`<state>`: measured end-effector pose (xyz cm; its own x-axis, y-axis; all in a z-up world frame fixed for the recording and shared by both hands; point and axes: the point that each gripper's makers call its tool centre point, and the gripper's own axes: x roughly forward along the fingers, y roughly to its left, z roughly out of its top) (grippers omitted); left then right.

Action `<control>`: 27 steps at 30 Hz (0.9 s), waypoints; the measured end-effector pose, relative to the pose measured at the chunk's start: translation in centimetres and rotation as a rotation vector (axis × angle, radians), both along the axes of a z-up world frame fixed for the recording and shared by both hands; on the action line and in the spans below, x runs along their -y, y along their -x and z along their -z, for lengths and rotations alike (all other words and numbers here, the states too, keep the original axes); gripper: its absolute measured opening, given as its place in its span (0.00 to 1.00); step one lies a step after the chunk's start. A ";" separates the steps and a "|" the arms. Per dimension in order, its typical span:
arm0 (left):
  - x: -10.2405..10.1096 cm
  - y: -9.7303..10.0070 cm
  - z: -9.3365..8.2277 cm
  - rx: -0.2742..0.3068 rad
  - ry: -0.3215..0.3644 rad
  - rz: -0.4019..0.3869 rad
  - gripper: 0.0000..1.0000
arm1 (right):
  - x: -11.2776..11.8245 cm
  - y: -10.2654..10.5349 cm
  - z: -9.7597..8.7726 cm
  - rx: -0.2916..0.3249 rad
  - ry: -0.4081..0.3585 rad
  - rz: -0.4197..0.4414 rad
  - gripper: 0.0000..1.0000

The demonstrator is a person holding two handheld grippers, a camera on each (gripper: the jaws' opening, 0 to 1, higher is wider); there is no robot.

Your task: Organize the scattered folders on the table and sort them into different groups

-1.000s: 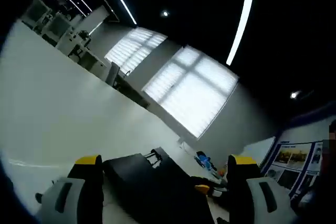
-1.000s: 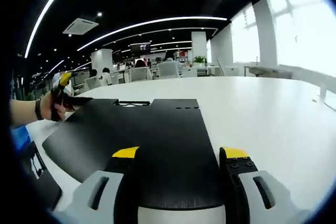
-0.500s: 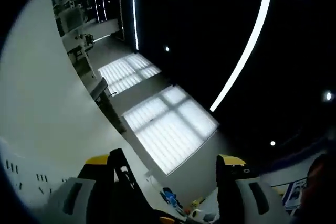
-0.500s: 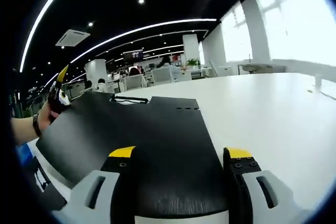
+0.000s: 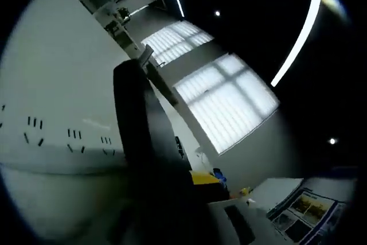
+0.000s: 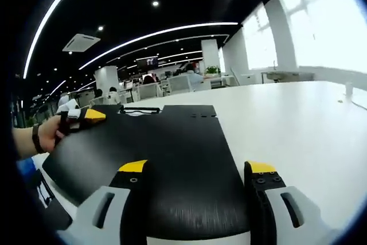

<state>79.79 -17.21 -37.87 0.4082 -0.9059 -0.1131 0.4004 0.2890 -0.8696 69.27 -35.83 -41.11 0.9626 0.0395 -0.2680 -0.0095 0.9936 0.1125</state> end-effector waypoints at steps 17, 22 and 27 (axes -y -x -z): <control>-1.4 0.1 -7.5 0.042 0.260 -0.137 0.05 | 0.5 -0.3 -1.8 0.080 -0.261 0.005 0.78; -2.2 0.5 -8.8 0.034 0.356 -0.201 0.05 | 1.1 -0.7 -3.6 0.144 -0.477 -0.018 0.82; -2.0 2.6 -9.7 0.039 0.381 -0.226 0.06 | -0.7 0.2 -5.1 0.173 -0.581 -0.132 0.53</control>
